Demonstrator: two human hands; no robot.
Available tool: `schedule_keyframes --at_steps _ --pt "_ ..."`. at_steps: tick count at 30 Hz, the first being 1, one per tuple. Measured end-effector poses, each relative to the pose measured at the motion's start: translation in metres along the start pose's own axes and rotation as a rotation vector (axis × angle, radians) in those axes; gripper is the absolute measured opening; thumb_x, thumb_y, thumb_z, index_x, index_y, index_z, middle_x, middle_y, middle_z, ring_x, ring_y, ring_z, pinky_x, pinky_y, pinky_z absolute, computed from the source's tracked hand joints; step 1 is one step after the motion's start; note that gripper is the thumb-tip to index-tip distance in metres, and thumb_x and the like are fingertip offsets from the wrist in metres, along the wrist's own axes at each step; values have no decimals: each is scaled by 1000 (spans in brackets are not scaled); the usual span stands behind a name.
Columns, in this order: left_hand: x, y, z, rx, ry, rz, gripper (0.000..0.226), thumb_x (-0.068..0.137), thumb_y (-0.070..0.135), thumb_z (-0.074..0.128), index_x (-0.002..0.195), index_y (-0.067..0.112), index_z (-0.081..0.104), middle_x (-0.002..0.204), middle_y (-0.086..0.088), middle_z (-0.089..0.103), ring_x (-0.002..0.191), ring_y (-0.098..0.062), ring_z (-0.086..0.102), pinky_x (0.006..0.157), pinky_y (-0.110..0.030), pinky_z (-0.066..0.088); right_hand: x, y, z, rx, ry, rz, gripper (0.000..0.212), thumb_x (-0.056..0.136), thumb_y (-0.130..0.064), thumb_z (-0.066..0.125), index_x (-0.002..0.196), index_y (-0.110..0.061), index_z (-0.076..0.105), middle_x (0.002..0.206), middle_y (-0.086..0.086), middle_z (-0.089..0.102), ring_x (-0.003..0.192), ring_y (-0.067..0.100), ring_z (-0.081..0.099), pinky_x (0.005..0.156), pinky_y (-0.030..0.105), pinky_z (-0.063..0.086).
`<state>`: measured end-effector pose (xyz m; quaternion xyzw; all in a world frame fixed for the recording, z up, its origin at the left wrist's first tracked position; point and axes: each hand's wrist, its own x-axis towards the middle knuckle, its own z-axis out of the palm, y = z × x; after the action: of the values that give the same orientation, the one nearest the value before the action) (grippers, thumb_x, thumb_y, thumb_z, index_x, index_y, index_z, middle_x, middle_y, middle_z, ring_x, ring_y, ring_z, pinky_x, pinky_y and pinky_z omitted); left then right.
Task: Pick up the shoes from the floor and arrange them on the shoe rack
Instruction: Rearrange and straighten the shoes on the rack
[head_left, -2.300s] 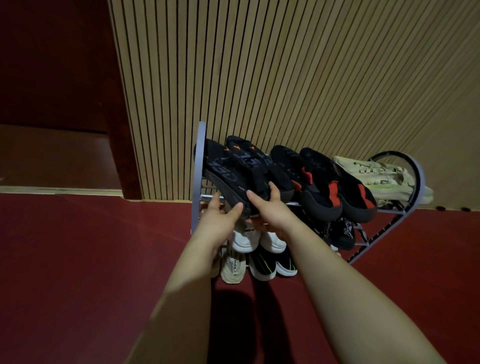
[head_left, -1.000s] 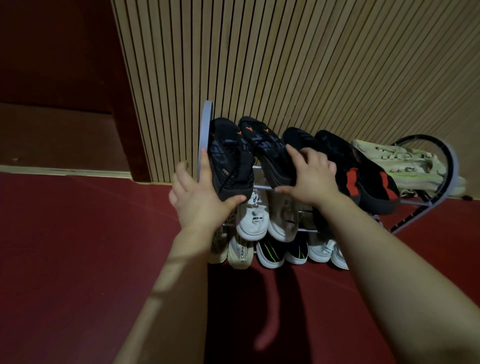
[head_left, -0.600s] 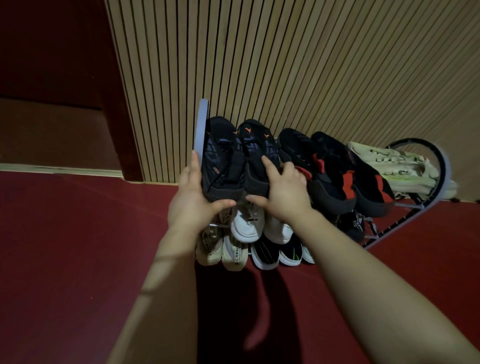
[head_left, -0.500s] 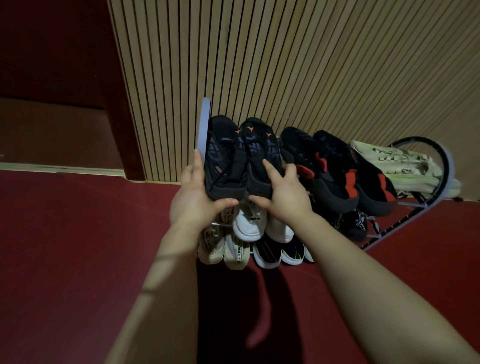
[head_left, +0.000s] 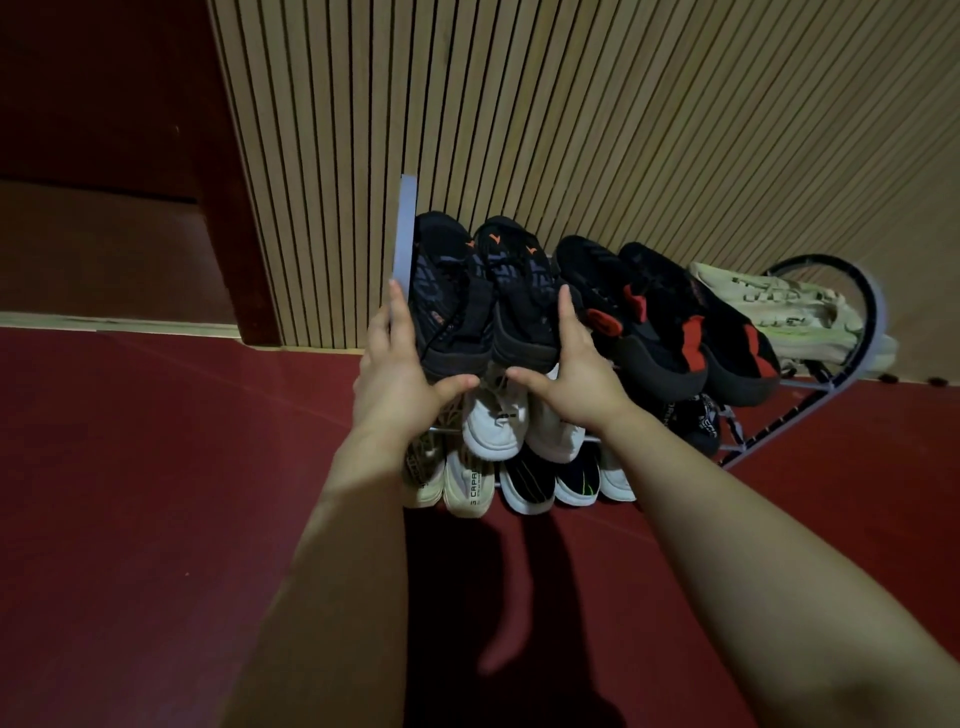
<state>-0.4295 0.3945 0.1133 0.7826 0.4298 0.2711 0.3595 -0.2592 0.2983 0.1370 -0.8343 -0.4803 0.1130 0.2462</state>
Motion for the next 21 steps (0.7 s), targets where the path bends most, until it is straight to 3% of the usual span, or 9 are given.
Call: schedule_keyframes --at_steps 3,7,10,13,21 --pt "1 -2 0 -34 -12 13 124 70 45 77 146 33 -20 158 -2 2 144 -27 13 114 -51 23 -1 -1 3 -5 15 5 107 83 -45 68 151 -27 -12 159 4 14 143 25 25 111 39 29" --pt "1 0 -3 -37 -48 50 121 72 47 75 144 38 -22 156 -2 -25 145 -24 -17 118 -49 1 -2 -2 4 12 15 37 106 83 -45 67 151 -26 -11 160 3 14 144 23 22 115 41 27" --pt "3 5 -9 -19 -92 114 121 71 54 72 143 39 -24 150 -8 -38 140 -26 -31 114 -45 -12 -1 -5 -1 9 -40 73 106 83 -45 67 150 -28 -13 161 4 5 148 22 5 118 46 16" --pt "3 11 -11 -30 -141 162 120 70 64 66 143 38 -26 149 -11 -40 138 -28 -34 111 -45 -18 -6 -7 -7 -77 -79 81 105 83 -50 64 149 -31 -16 161 -2 -6 147 22 -12 119 51 6" --pt "2 44 -10 84 -14 393 103 80 63 55 149 29 -14 153 -15 -28 139 -34 -30 113 -49 -18 -20 -12 -36 -242 115 115 99 83 -51 62 150 -32 -9 161 0 -6 146 23 -17 116 50 2"
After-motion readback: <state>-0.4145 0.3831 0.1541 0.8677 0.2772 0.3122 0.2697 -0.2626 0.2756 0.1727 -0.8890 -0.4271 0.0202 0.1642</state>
